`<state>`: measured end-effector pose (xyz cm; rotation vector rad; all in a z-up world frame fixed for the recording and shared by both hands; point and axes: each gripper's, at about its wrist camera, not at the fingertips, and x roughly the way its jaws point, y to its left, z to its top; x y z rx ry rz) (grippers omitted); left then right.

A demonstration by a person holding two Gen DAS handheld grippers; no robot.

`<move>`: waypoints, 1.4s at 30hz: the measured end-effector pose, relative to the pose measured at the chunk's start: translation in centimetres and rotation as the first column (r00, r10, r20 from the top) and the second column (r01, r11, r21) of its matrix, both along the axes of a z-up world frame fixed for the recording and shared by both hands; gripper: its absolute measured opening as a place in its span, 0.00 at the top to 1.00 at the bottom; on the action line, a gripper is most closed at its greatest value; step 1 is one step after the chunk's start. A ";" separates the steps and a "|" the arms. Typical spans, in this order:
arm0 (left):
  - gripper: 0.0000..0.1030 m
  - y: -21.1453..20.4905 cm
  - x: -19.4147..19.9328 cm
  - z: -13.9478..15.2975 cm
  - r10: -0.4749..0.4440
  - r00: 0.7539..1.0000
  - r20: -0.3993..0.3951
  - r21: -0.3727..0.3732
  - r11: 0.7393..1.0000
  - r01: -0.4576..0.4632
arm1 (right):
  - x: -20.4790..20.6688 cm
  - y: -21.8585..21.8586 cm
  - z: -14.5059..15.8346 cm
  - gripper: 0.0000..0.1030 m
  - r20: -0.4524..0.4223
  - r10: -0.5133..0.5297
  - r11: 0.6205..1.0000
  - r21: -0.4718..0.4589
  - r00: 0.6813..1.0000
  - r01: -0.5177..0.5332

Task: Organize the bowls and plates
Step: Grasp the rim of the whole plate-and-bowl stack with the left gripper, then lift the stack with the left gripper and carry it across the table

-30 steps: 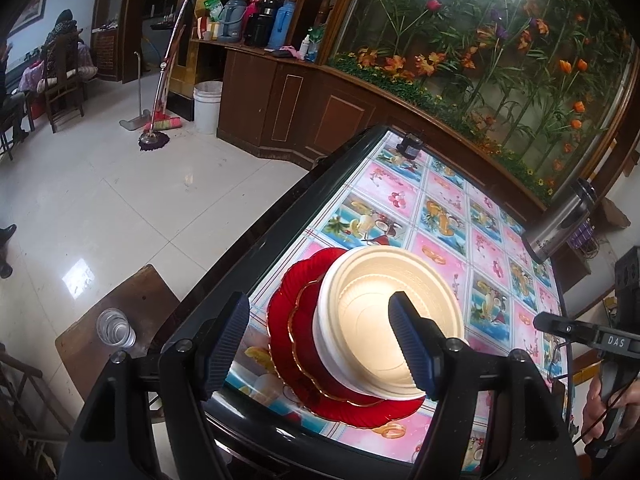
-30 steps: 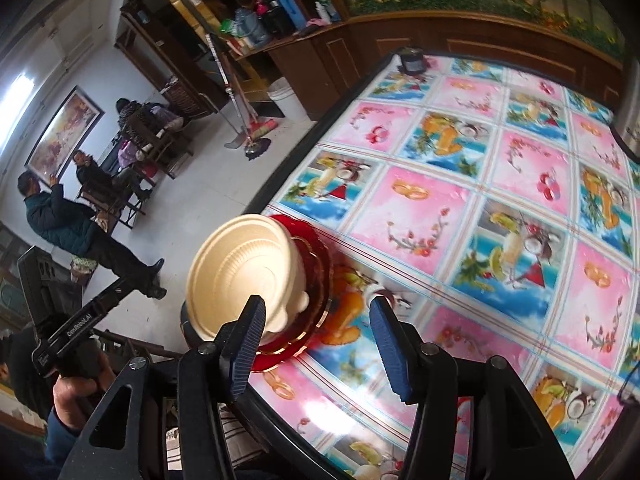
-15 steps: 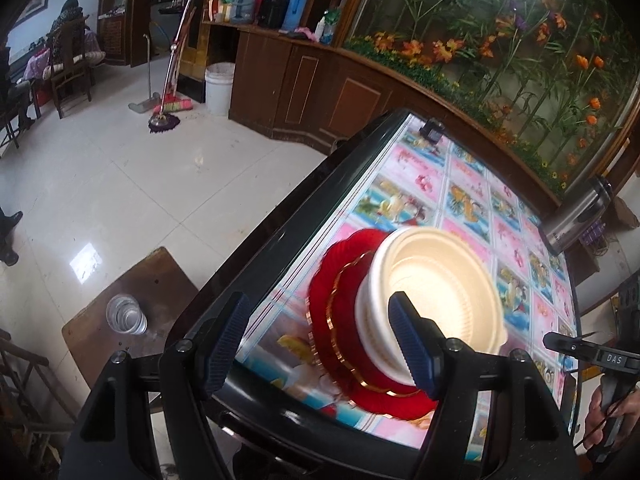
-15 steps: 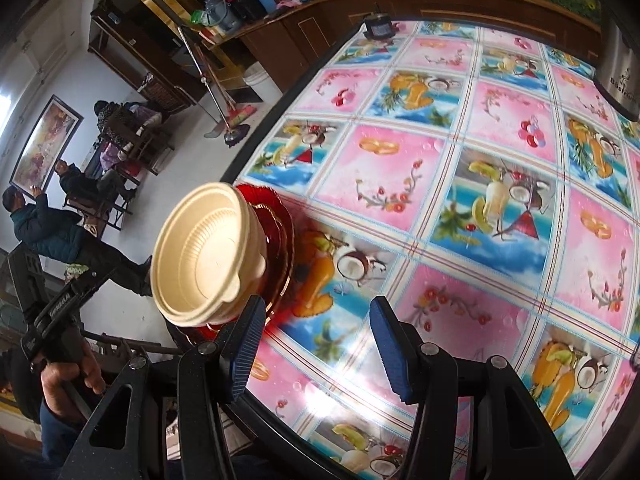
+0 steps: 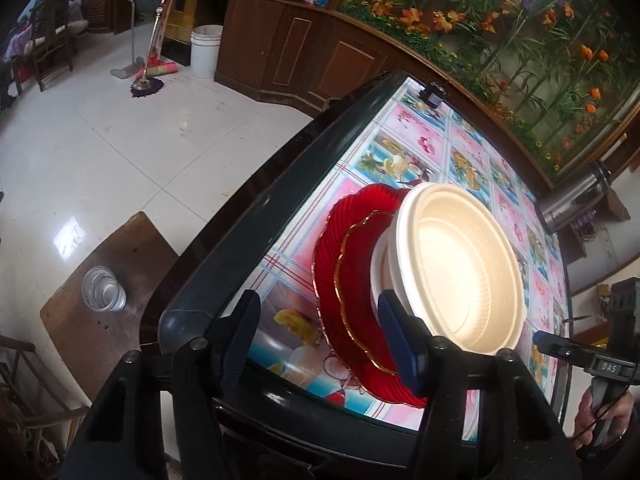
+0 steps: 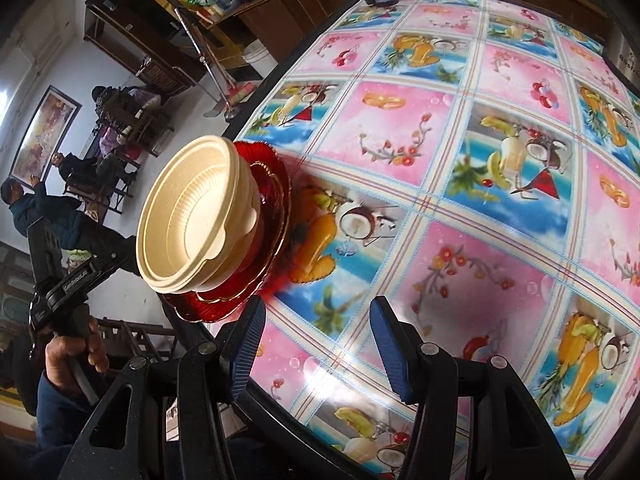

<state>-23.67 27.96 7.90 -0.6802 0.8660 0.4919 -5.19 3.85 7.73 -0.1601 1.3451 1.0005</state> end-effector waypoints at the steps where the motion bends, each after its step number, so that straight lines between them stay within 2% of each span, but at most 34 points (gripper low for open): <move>1: 0.41 0.0 0.1 -0.1 -0.003 1.000 -0.002 -0.002 1.000 0.003 | -0.1 0.1 -0.1 0.43 0.002 0.003 1.000 -0.001 1.000 -0.003; 4: 0.51 0.3 0.3 -0.4 -0.010 1.000 -0.005 -0.024 1.000 0.010 | -0.1 0.4 -0.4 0.43 -0.009 0.005 1.000 -0.001 1.000 -0.005; 8: 0.55 0.9 0.8 -0.7 -0.010 1.000 0.004 -0.049 0.999 0.010 | -0.2 1.2 -0.7 0.47 0.001 0.020 1.000 -0.005 1.000 -0.020; 19: 0.56 1.2 2.0 -2.0 -0.054 0.998 -0.024 -0.051 0.997 0.052 | 0.2 3.2 -2.0 0.47 -0.031 0.020 1.000 0.015 0.999 -0.019; 22: 0.67 1.2 2.8 -2.7 -0.078 0.996 -0.050 -0.055 0.996 0.075 | 0.3 3.9 -2.8 0.48 -0.032 0.028 1.000 -0.004 0.999 -0.029; 25: 0.68 1.2 3.3 -3.1 -0.091 0.994 -0.059 -0.045 0.995 0.088 | 0.6 4.5 -3.4 0.57 -0.053 0.027 1.000 0.009 0.998 -0.026; 27: 0.73 1.4 3.4 -3.7 -0.094 0.993 -0.066 -0.058 0.994 0.090 | 0.5 5.0 -3.8 0.65 -0.062 0.036 0.999 0.022 0.997 -0.035; 30: 0.76 1.7 3.6 -4.2 -0.103 0.993 -0.065 -0.057 0.993 0.100 | 0.3 6.1 -4.4 0.71 -0.082 0.052 0.998 0.028 0.995 -0.050; 32: 0.83 2.1 3.8 -4.4 -0.098 0.992 -0.075 -0.059 0.994 0.093 | 0.2 6.7 -4.7 0.75 -0.083 0.059 0.998 0.018 0.995 -0.058; 34: 0.83 2.4 4.1 -4.7 -0.101 0.992 -0.075 -0.068 0.993 0.096 | 0.1 7.4 -4.9 0.79 -0.081 0.061 0.998 0.006 0.995 -0.061; 36: 0.88 2.5 4.6 -5.1 -0.110 0.991 -0.077 -0.075 0.992 0.105 | 0.1 8.1 -5.1 0.86 -0.088 0.060 0.998 -0.003 0.994 -0.061; 38: 0.92 2.4 5.0 -5.5 -0.117 0.990 -0.078 -0.087 0.990 0.110 | 0.3 8.3 -5.0 0.86 -0.088 0.046 0.999 0.004 0.995 -0.046; 42: 0.92 2.3 5.4 -5.6 -0.117 0.990 -0.075 -0.080 0.991 0.111 | 0.4 8.7 -4.8 0.88 -0.061 0.046 0.999 -0.009 0.997 -0.047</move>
